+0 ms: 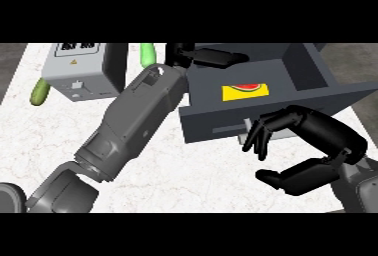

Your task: Pick up the cup, place it into the drawer and close the drawer

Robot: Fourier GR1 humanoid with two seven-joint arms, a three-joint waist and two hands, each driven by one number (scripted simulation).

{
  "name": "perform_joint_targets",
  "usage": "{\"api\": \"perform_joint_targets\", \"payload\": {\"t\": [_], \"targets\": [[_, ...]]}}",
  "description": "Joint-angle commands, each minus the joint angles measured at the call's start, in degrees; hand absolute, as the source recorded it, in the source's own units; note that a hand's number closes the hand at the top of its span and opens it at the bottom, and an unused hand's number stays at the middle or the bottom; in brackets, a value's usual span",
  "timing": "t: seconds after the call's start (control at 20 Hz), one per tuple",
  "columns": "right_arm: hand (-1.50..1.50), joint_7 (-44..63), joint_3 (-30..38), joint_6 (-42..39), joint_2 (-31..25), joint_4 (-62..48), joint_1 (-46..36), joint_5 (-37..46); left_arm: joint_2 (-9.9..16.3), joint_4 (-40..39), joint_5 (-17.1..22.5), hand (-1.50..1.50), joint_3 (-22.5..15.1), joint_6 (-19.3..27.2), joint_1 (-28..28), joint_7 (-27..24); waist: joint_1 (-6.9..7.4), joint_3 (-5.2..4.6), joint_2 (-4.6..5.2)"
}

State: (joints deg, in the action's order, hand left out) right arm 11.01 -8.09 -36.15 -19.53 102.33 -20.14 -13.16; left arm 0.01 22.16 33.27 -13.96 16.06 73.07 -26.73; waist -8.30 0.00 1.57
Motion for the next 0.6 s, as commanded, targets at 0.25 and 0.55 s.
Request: {"api": "perform_joint_targets", "payload": {"t": [0.25, 0.55], "targets": [[-1.50, -4.4, -7.3, 6.8, -1.2, -3.5, 2.7, 26.8, 0.0, -0.2, 4.0, -1.50, 1.0, 0.7, -0.2, -2.6, 5.93, 0.07, -0.63], [-1.50, -13.2, -11.1, 12.3, -0.3, -21.2, 1.9, 37.7, 0.0, 2.9, 4.4, -1.50, 0.6, -3.0, -8.0, -6.5, 9.17, 0.07, -1.06]]}}
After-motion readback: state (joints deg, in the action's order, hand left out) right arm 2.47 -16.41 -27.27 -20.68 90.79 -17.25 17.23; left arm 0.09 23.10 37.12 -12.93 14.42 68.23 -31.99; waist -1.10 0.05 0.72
